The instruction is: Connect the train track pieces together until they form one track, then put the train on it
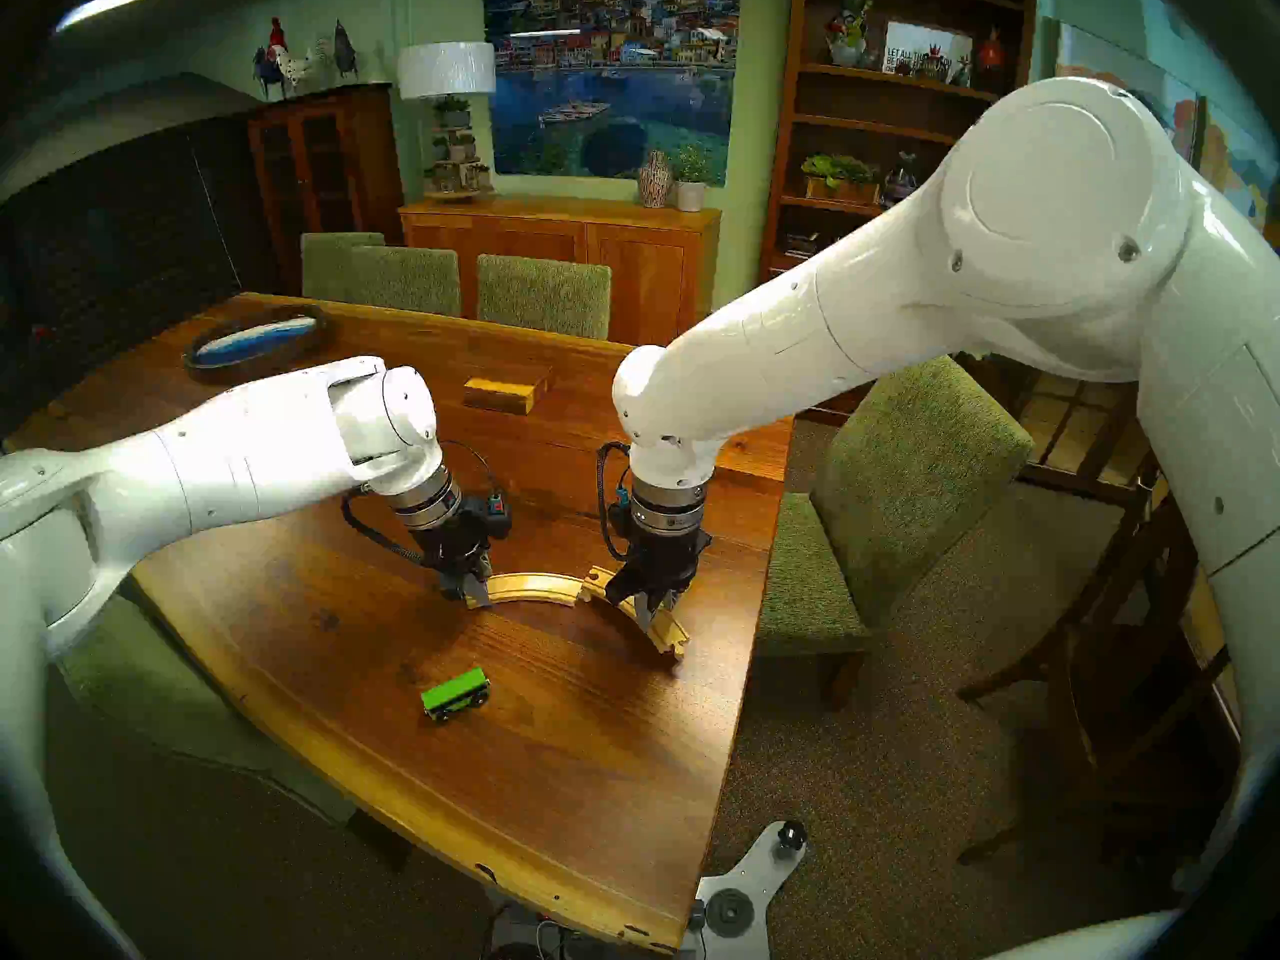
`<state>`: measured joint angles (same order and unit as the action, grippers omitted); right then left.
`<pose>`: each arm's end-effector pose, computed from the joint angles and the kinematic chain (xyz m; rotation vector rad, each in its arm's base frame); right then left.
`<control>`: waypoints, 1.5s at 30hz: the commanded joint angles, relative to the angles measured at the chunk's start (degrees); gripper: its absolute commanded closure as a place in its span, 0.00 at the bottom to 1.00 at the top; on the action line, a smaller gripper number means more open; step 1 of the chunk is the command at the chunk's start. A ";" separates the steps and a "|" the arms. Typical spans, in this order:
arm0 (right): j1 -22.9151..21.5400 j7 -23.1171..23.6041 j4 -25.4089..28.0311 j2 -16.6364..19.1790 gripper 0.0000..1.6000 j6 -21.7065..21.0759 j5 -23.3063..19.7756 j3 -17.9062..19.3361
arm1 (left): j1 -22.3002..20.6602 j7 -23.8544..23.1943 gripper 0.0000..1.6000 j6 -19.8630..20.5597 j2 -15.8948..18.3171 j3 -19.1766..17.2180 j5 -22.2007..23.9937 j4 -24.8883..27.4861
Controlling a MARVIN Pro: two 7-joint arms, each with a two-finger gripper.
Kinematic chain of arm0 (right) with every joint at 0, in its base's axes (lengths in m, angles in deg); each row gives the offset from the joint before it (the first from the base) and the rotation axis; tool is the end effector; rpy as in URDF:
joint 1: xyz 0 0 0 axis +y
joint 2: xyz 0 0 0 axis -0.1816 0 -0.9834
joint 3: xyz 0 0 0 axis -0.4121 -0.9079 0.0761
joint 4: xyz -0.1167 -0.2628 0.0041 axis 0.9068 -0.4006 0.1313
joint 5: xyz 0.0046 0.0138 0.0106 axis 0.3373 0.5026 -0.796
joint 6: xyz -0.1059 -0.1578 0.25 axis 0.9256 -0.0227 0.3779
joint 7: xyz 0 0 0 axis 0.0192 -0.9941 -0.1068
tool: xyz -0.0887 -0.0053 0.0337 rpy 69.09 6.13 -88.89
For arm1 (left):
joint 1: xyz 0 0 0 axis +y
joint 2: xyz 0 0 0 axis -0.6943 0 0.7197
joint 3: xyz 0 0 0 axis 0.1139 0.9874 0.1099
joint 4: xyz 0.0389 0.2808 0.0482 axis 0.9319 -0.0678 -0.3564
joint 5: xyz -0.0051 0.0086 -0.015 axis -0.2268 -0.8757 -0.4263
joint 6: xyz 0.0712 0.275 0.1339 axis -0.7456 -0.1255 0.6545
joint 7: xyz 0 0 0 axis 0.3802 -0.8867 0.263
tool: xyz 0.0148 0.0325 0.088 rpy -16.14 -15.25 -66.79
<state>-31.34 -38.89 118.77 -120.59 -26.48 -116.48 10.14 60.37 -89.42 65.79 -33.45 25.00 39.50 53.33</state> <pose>0.4591 0.1829 -0.2080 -2.8884 -1.1025 0.1129 0.4841 0.0571 -0.2310 2.3004 -1.9548 0.2851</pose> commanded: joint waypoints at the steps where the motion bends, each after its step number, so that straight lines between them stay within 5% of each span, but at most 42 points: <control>1: -0.10 2.13 -2.69 -0.24 1.00 -0.82 2.52 0.74 | -1.40 0.11 1.00 -0.02 -0.12 -0.91 -0.05 -0.13; 12: 1.87 5.68 -5.61 -0.63 1.00 -2.90 5.10 0.88 | -1.40 0.10 1.00 -0.02 -0.12 -0.91 -0.05 -0.13; 45: 1.56 5.90 -5.06 -1.49 1.00 -4.44 5.19 0.74 | -1.40 0.10 1.00 -0.02 -0.12 -0.91 -0.06 -0.13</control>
<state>-28.39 -32.94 114.09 -122.10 -30.67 -111.24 10.61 60.37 -89.43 65.79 -33.46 25.00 39.50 53.34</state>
